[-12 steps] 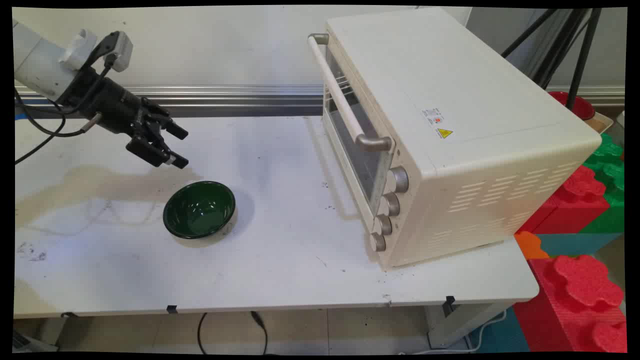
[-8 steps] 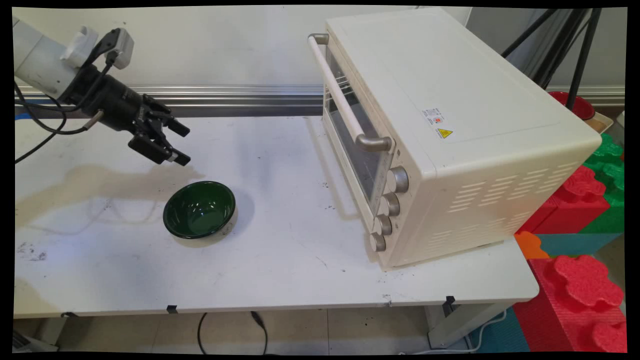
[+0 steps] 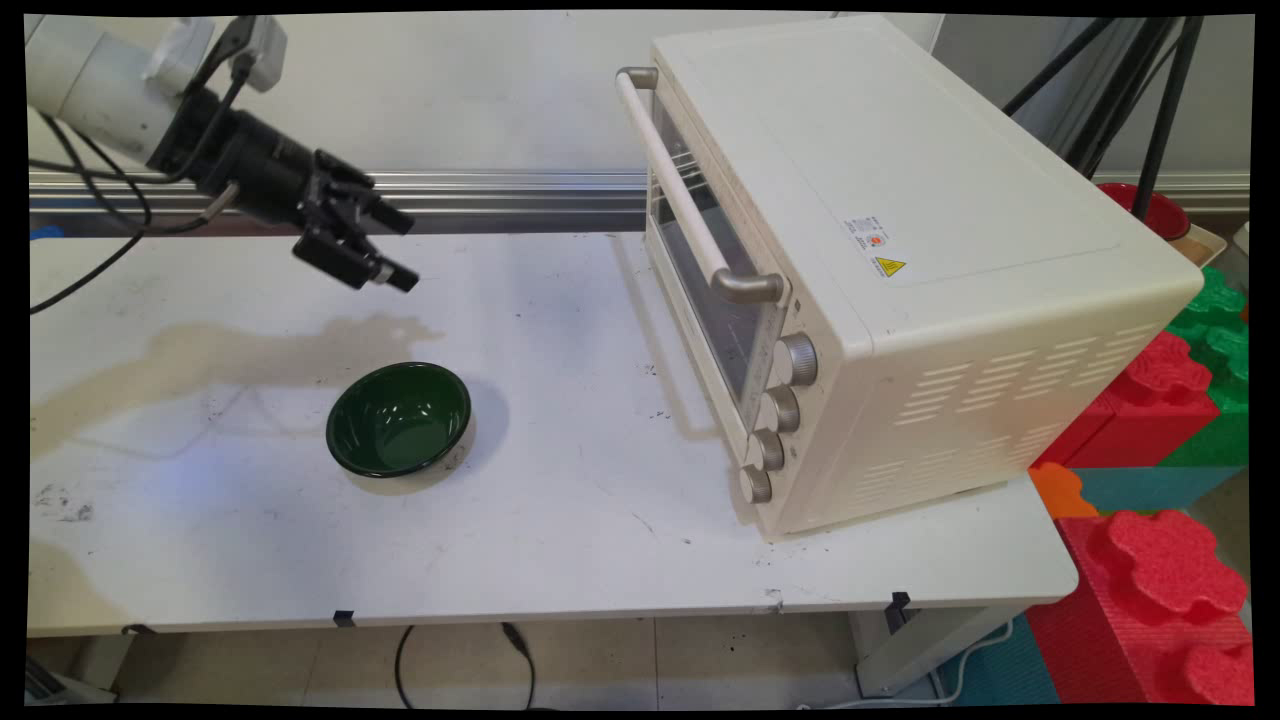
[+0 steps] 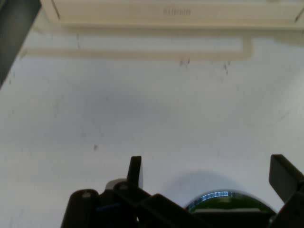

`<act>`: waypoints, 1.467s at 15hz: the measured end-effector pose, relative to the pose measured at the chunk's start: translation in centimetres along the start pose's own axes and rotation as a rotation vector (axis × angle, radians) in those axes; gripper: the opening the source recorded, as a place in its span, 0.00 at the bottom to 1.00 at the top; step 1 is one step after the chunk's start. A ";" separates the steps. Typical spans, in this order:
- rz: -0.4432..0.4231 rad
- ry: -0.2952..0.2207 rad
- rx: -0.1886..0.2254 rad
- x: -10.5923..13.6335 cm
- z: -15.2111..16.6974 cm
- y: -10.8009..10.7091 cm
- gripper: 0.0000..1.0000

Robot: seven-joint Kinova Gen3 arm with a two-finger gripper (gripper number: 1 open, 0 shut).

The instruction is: Open the oven

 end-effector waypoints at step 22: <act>0.045 0.300 -0.040 16.2 2.6 2.3 1.00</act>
